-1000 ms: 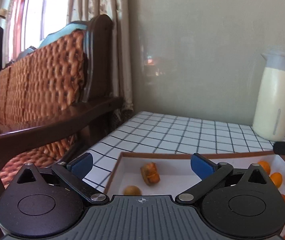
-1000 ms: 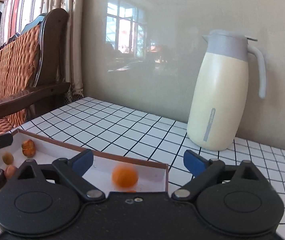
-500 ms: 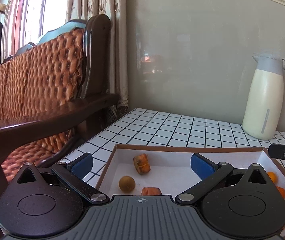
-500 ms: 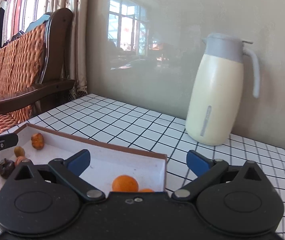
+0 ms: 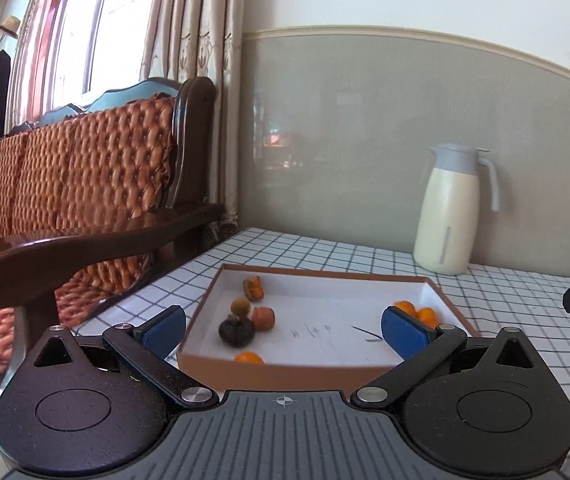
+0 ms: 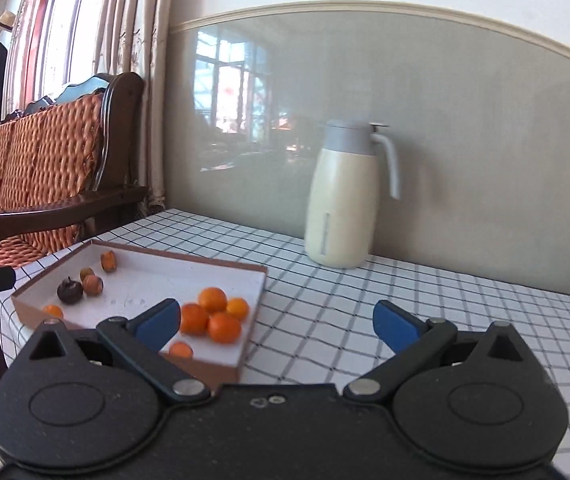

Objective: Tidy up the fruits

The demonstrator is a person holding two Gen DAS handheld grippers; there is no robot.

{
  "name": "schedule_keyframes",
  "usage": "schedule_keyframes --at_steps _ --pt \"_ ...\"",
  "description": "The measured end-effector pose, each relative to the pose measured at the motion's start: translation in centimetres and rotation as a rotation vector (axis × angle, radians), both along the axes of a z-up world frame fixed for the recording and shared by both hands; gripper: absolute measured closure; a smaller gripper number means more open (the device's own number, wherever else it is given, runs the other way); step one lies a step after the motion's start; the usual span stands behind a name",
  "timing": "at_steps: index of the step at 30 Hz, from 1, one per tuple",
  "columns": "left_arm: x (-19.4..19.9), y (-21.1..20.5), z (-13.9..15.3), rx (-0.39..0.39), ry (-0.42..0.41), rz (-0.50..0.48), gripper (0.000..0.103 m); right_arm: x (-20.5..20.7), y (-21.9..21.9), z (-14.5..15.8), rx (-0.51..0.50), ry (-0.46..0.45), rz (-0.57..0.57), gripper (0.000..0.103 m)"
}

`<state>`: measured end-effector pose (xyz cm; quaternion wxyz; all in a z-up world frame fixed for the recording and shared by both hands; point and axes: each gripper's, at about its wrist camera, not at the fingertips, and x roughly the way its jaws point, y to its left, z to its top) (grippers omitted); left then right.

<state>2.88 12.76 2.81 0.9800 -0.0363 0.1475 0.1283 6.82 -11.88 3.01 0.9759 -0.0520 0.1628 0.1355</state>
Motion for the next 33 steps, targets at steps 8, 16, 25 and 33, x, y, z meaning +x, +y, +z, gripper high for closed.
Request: schedule_keyframes --at_steps 8,16,25,33 --pt "-5.4 -4.0 0.3 0.029 -0.062 -0.074 0.000 -5.6 -2.0 -1.1 0.001 -0.032 -0.040 0.006" --pt "-7.9 -6.2 -1.2 0.048 -0.089 -0.090 0.000 -8.3 -1.2 -2.1 -0.022 -0.109 -0.005 0.006" --pt "-7.8 -5.9 -2.2 -0.002 -0.092 -0.078 0.000 -7.4 -4.0 -2.3 0.102 -0.043 -0.065 0.006" --pt "-8.1 -7.3 -2.2 0.093 -0.107 -0.095 0.000 -7.9 -2.5 -2.6 0.040 -0.069 -0.048 0.006"
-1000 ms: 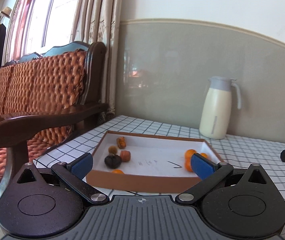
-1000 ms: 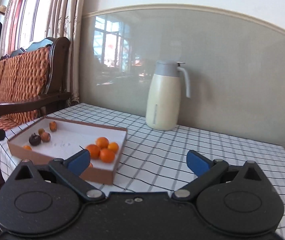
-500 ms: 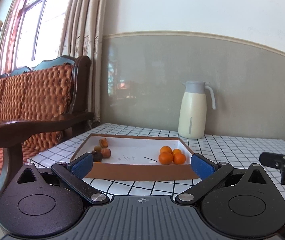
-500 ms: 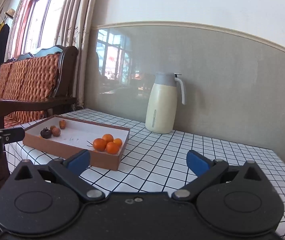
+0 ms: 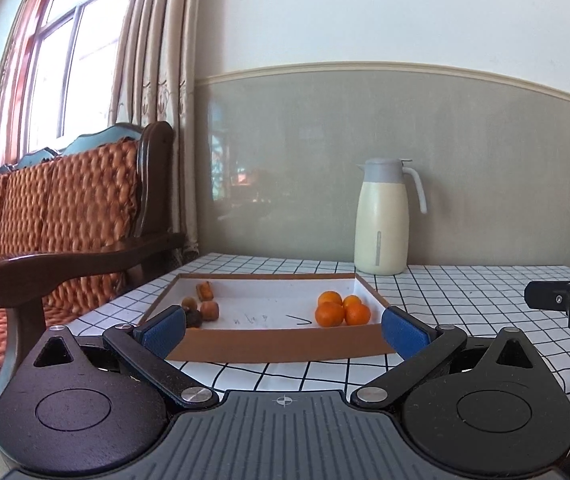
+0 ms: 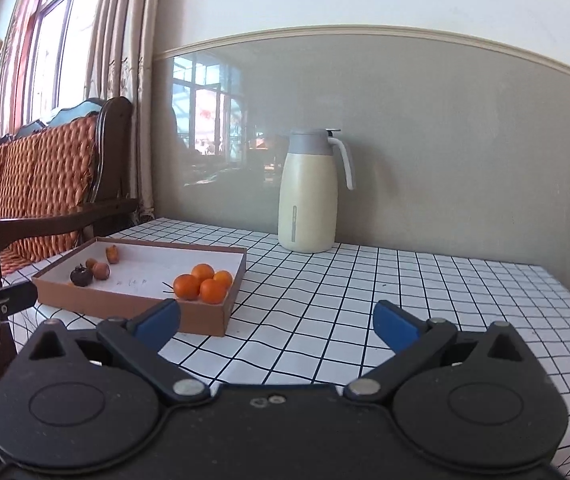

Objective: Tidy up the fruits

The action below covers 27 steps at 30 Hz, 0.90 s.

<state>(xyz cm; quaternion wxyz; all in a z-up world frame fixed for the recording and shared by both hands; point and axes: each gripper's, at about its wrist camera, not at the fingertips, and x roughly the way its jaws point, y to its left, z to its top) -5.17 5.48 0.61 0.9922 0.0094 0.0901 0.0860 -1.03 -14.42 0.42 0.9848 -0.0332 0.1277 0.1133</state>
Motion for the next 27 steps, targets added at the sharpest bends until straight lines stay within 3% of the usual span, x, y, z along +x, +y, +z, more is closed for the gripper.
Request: schedule_keyframes --at_steps 27 --pt "-0.10 0.16 -0.15 -0.012 -0.002 0.012 0.000 -0.28 0.78 0.21 -0.050 0.005 0.009 0.006"
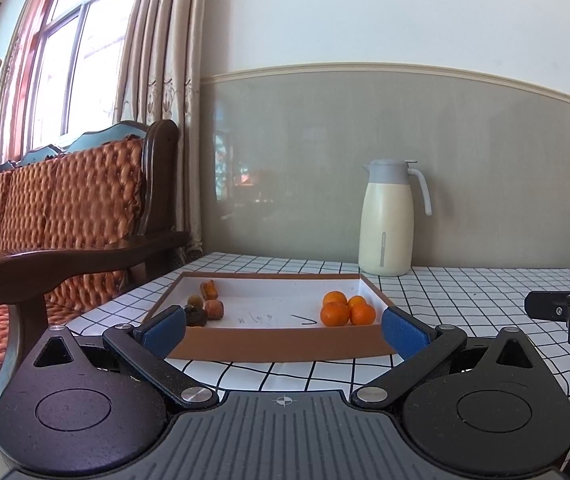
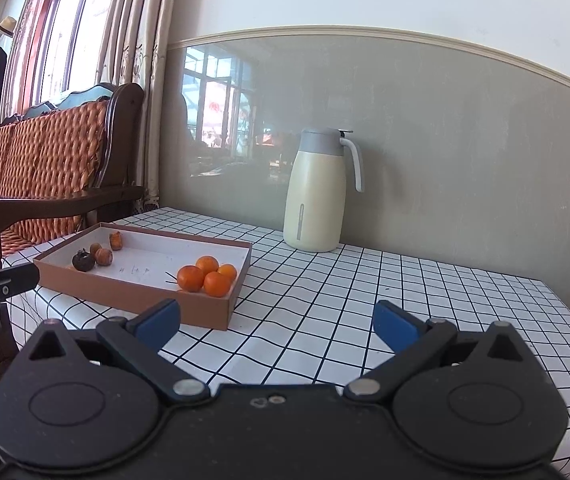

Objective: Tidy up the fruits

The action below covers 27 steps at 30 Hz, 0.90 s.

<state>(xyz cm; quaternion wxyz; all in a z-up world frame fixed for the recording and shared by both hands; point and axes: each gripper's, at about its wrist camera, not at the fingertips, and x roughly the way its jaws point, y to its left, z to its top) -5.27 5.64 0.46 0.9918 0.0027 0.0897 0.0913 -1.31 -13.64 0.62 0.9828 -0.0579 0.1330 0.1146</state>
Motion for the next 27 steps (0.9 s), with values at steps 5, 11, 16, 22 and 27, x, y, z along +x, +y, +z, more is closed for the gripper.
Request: schedule_keyframes --at_steps 5,11,16,22,27 --pt "-0.06 0.08 0.00 -0.001 -0.002 0.002 0.000 0.01 0.00 0.01 0.002 -0.001 -0.001 0.006" --pt "-0.14 0.15 -0.03 -0.003 -0.006 0.002 0.000 0.00 -0.02 0.00 0.001 -0.002 -0.001 0.006" --pt "-0.04 0.15 -0.03 -0.003 -0.008 0.002 0.000 0.02 -0.02 -0.02 0.002 -0.002 -0.002 0.006" --pt "0.04 0.18 -0.06 -0.004 -0.008 0.003 0.000 0.00 -0.02 -0.02 0.002 -0.003 -0.002 0.006" --pt "0.03 0.23 -0.09 -0.003 -0.012 0.002 0.000 -0.02 -0.02 -0.01 0.002 -0.003 -0.001 0.006"
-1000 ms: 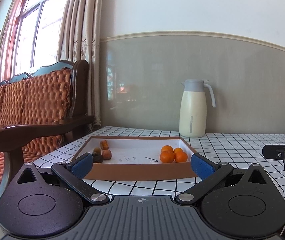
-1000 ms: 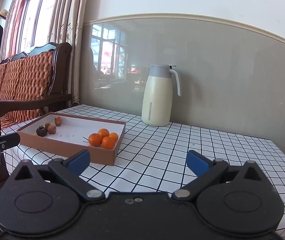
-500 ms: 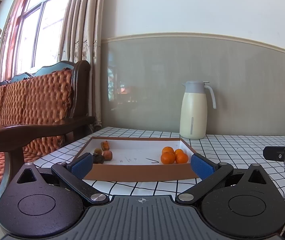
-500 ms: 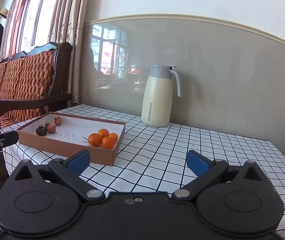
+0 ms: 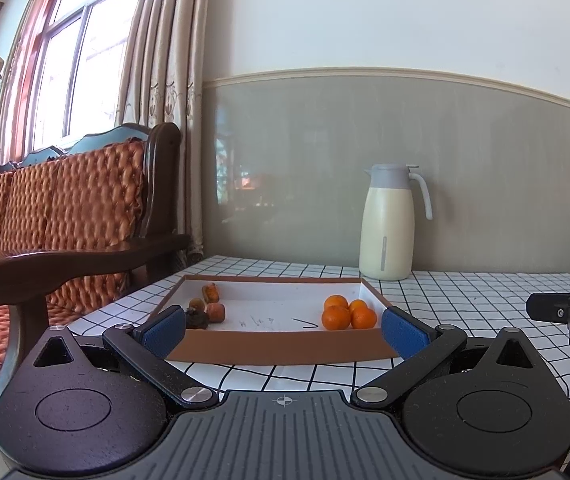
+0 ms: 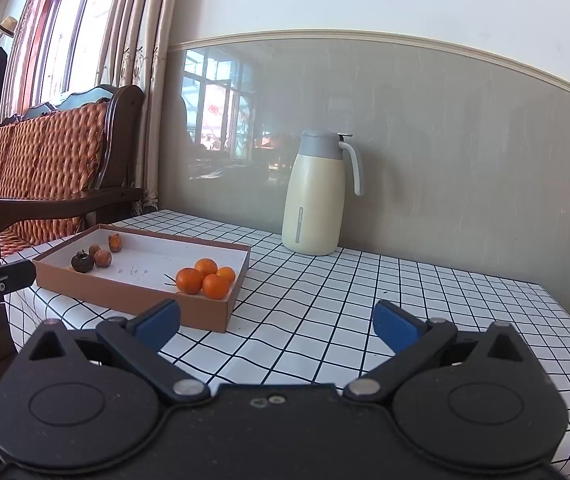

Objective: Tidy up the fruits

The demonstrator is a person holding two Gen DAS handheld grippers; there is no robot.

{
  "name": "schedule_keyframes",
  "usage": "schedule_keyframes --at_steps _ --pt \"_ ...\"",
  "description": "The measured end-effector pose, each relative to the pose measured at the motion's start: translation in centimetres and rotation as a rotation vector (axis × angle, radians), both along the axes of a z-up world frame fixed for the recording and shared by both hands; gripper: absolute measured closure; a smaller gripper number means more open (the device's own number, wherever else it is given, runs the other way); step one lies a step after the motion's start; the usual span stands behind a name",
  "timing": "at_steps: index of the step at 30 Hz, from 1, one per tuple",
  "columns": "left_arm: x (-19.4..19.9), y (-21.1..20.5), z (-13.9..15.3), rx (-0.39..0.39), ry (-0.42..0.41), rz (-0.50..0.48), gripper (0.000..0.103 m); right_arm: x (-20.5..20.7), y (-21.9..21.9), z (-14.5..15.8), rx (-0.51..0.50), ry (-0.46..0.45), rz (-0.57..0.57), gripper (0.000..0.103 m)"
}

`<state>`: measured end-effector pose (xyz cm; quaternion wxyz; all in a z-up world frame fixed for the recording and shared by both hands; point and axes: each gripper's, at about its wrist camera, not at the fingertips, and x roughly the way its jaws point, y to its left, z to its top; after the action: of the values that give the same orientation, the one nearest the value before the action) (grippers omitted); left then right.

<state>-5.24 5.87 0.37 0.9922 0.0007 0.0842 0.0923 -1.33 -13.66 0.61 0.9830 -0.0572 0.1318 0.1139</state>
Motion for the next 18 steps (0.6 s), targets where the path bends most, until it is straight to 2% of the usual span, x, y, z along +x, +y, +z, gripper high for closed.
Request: schedule_keyframes --at_steps 14,18 --pt "-0.07 -0.38 0.01 0.015 -0.015 -0.010 0.000 -0.03 0.01 0.03 -0.002 -0.001 0.000 0.006" --pt "-0.54 -0.29 0.09 0.012 -0.047 -0.011 0.000 0.00 -0.06 0.07 -0.002 -0.001 -0.001 0.006"
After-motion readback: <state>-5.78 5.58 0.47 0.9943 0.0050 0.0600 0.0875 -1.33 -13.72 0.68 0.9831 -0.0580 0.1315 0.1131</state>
